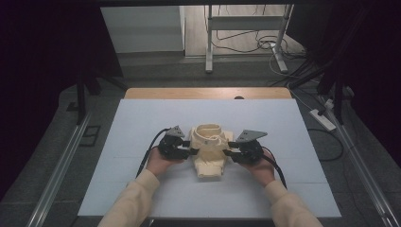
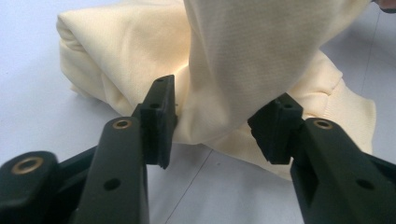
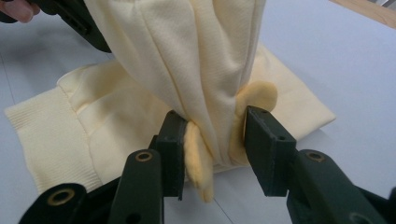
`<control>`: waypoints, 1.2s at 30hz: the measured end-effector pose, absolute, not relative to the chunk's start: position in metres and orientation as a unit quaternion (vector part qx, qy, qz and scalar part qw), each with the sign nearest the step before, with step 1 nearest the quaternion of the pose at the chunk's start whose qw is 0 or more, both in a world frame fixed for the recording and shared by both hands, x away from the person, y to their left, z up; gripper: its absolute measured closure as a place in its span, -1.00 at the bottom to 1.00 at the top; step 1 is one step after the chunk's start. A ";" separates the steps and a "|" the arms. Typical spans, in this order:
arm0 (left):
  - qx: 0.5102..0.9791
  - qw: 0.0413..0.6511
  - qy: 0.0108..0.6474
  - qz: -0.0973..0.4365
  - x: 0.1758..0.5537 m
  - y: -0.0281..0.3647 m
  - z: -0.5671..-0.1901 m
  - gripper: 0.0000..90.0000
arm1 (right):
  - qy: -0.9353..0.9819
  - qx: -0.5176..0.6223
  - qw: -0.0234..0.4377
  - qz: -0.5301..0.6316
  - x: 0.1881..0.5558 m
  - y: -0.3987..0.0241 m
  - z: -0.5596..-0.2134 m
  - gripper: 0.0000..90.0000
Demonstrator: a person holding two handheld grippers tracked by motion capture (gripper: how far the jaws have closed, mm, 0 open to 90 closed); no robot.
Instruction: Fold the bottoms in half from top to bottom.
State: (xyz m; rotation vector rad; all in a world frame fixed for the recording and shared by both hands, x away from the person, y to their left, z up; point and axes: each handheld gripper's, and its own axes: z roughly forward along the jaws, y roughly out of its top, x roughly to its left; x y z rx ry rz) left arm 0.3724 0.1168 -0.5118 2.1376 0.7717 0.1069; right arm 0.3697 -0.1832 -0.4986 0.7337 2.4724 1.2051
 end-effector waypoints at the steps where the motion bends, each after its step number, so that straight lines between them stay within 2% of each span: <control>1: 0.853 0.418 0.308 0.043 0.372 0.117 -0.511 0.12 | 0.859 0.255 0.147 0.419 0.369 -0.183 -0.498 0.28; 4: 0.853 0.414 0.316 0.041 0.366 0.121 -0.507 -0.07 | 0.858 0.261 0.144 0.418 0.367 -0.185 -0.496 0.19; 7: 0.851 0.418 0.317 0.034 0.357 0.130 -0.502 -0.14 | 0.857 0.260 0.135 0.425 0.361 -0.188 -0.492 0.12; 17: 0.862 0.396 0.314 0.037 0.343 0.144 -0.499 -0.19 | 0.853 0.262 0.127 0.434 0.346 -0.200 -0.481 -0.01; 27: 0.855 0.402 0.327 0.033 0.339 0.158 -0.497 -0.24 | 0.838 0.286 0.123 0.449 0.348 -0.212 -0.472 -0.02; 31: 0.844 0.413 0.340 0.038 0.340 0.164 -0.496 -0.24 | 0.836 0.284 0.128 0.452 0.346 -0.206 -0.469 0.14; 36: 0.845 0.410 0.341 0.041 0.341 0.161 -0.497 -0.25 | 0.842 0.270 0.094 0.457 0.346 -0.191 -0.462 0.71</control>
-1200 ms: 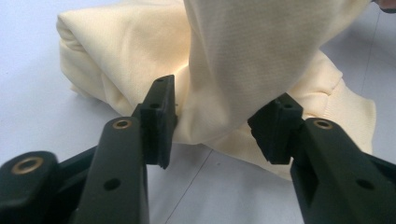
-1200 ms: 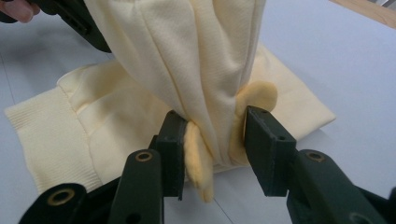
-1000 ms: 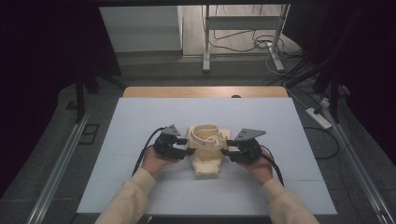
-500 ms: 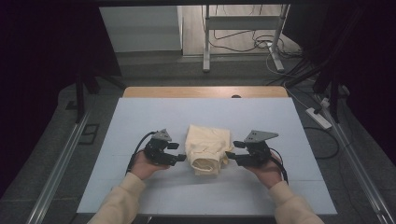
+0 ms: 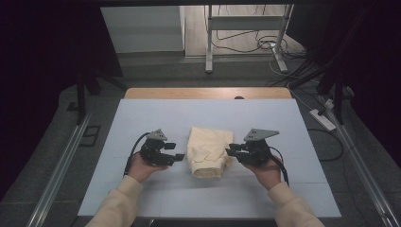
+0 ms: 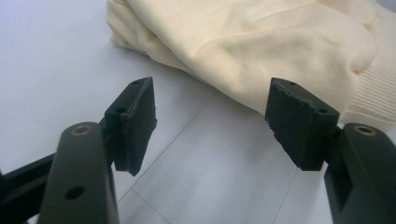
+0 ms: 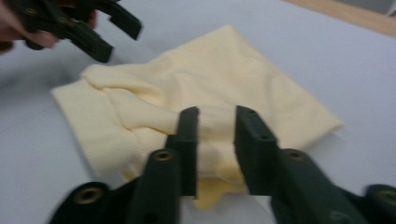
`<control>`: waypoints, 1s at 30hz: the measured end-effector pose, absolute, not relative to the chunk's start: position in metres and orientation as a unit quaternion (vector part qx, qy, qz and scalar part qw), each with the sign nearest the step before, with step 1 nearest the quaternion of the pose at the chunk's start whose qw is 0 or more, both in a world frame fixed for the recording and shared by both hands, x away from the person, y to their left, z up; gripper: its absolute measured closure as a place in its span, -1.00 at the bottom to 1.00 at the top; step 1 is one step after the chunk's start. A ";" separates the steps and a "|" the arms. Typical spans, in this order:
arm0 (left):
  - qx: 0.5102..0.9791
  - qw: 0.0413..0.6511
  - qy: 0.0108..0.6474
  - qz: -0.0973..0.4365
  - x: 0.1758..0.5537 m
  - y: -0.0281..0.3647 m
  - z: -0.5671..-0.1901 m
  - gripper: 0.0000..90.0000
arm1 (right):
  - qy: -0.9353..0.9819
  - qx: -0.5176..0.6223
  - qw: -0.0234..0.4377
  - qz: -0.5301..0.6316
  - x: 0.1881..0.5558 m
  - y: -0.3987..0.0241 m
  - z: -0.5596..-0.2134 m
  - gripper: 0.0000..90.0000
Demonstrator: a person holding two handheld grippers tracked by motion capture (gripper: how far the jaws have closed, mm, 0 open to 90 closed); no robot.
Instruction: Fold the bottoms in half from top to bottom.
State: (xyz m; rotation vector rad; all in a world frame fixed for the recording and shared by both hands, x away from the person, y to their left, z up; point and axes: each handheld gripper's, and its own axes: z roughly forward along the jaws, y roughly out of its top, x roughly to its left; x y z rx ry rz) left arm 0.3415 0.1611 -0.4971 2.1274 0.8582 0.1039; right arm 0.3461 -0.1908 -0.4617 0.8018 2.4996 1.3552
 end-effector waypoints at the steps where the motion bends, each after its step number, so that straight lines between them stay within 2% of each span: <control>1: 0.846 0.409 0.339 0.042 0.342 0.160 -0.497 -0.26 | 0.844 0.267 0.087 0.457 0.346 -0.188 -0.461 0.79; 6: 0.846 0.411 0.338 0.044 0.341 0.159 -0.497 -0.27 | 0.857 0.244 0.073 0.448 0.341 -0.168 -0.458 0.96; 12: 0.845 0.411 0.340 0.045 0.342 0.160 -0.497 -0.28 | 0.875 0.221 0.063 0.427 0.334 -0.151 -0.460 0.96; 19: 0.842 0.410 0.346 0.044 0.343 0.163 -0.499 -0.29 | 0.903 0.233 0.050 0.357 0.334 -0.149 -0.489 0.97; 24: 0.841 0.412 0.348 0.046 0.343 0.163 -0.499 -0.29 | 0.904 0.241 0.072 0.346 0.338 -0.153 -0.494 0.98; 27: 0.843 0.409 0.346 0.046 0.342 0.162 -0.499 -0.30 | 0.894 0.259 0.054 0.363 0.340 -0.158 -0.499 0.98; 30: 0.844 0.409 0.345 0.046 0.342 0.161 -0.499 -0.30 | 0.892 0.260 0.056 0.365 0.339 -0.158 -0.499 0.98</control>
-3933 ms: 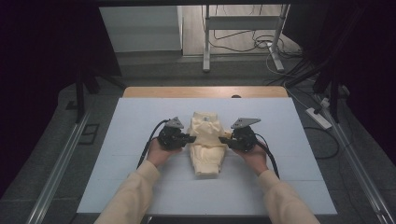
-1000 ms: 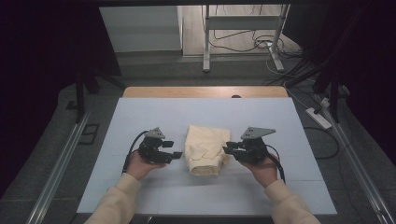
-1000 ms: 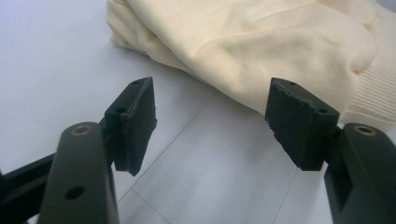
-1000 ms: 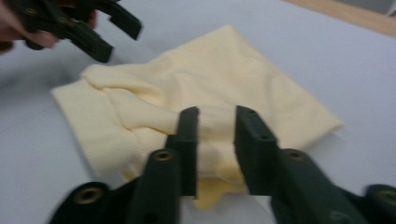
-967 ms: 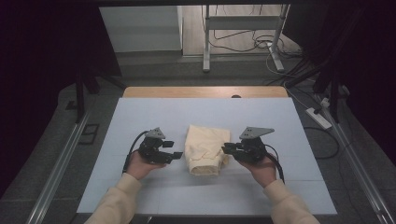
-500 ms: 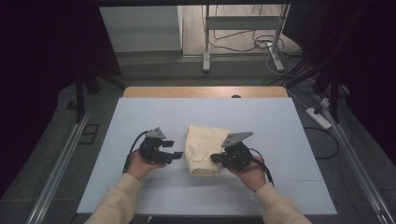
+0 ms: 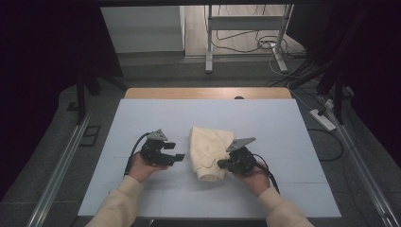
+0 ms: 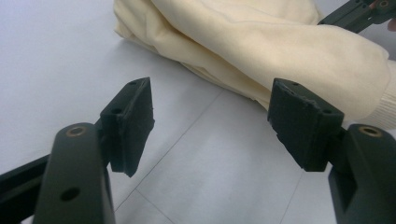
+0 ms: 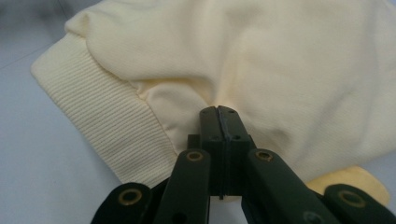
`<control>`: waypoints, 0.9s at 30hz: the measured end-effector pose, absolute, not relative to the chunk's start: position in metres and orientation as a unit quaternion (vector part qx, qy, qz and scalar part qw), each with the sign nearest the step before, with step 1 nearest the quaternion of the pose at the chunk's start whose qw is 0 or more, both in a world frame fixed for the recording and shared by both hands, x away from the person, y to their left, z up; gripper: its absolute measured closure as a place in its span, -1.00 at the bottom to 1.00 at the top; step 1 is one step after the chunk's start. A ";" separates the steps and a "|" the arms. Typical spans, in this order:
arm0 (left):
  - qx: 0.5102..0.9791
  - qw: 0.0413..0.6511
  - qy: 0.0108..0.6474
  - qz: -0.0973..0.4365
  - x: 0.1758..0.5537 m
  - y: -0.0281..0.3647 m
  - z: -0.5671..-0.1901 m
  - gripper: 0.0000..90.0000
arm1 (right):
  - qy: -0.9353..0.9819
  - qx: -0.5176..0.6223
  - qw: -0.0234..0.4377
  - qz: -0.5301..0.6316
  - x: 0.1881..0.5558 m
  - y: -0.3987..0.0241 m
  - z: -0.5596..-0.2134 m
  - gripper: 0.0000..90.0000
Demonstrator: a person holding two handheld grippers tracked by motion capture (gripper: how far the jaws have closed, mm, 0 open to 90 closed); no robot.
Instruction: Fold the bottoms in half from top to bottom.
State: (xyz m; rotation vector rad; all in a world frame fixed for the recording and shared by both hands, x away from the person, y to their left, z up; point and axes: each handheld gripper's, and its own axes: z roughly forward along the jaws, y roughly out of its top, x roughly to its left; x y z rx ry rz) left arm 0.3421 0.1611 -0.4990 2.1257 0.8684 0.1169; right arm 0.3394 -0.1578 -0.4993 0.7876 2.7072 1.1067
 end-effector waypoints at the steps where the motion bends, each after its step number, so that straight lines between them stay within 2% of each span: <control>1: 0.844 0.409 0.344 0.047 0.342 0.161 -0.499 -0.30 | 0.893 0.259 0.058 0.364 0.339 -0.158 -0.499 0.98; 14: 0.836 0.419 0.349 0.052 0.338 0.163 -0.495 -0.31 | 0.881 0.258 0.076 0.390 0.335 -0.175 -0.484 0.97; 27: 0.831 0.424 0.355 0.054 0.330 0.167 -0.496 -0.31 | 0.877 0.272 0.083 0.388 0.334 -0.197 -0.486 0.97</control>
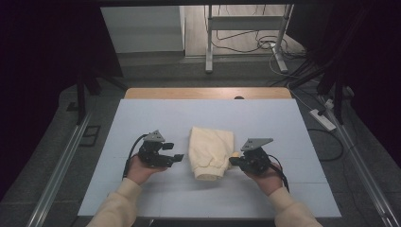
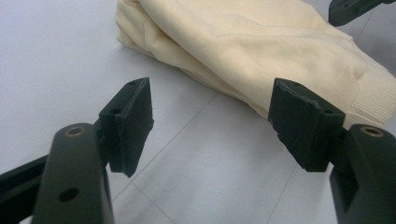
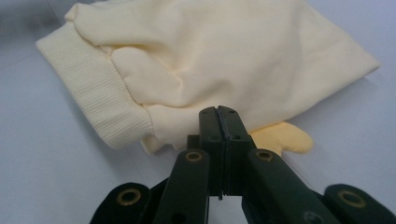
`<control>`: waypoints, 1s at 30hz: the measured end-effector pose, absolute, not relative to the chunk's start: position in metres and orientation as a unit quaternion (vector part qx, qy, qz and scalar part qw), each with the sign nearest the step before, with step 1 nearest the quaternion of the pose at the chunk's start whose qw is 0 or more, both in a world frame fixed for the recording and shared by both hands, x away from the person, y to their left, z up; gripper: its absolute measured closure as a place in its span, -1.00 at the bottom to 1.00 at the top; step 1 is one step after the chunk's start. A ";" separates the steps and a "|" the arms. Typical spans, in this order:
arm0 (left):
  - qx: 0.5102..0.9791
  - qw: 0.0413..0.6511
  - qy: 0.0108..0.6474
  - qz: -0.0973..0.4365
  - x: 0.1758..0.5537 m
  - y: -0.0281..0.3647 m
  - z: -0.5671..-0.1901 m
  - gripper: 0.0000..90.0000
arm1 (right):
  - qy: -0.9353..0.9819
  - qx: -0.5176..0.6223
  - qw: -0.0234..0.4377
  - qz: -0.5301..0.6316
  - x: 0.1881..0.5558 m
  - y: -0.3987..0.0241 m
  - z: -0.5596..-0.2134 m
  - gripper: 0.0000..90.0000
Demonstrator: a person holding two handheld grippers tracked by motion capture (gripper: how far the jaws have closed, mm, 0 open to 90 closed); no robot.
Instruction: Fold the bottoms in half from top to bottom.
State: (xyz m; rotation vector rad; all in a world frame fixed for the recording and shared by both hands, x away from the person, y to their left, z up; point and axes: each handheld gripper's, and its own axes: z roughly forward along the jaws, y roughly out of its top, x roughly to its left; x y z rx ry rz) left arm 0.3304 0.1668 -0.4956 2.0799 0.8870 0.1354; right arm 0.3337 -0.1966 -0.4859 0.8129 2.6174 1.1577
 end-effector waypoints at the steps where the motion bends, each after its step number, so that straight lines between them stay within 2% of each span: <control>1: 0.831 0.424 0.356 0.054 0.329 0.168 -0.496 -0.31 | 0.877 0.273 0.083 0.387 0.333 -0.198 -0.486 0.97; 9: 0.833 0.420 0.356 0.054 0.318 0.174 -0.500 -0.31 | 0.874 0.285 0.090 0.382 0.328 -0.218 -0.489 0.96; 14: 0.838 0.412 0.353 0.059 0.312 0.176 -0.502 -0.31 | 0.875 0.290 0.094 0.376 0.326 -0.229 -0.492 0.87; 15: 0.837 0.413 0.355 0.059 0.310 0.177 -0.502 -0.31 | 0.875 0.292 0.095 0.374 0.325 -0.230 -0.492 0.83; 20: 0.836 0.413 0.357 0.058 0.303 0.182 -0.504 -0.31 | 0.874 0.300 0.111 0.365 0.321 -0.237 -0.495 0.37; 22: 0.835 0.413 0.359 0.057 0.300 0.185 -0.505 -0.31 | 0.874 0.304 0.112 0.363 0.319 -0.240 -0.496 0.25; 26: 0.836 0.408 0.363 0.055 0.295 0.190 -0.509 -0.31 | 0.871 0.311 0.117 0.363 0.315 -0.249 -0.496 0.06; 30: 0.834 0.408 0.368 0.055 0.290 0.193 -0.510 -0.31 | 0.867 0.314 0.119 0.368 0.309 -0.260 -0.495 -0.03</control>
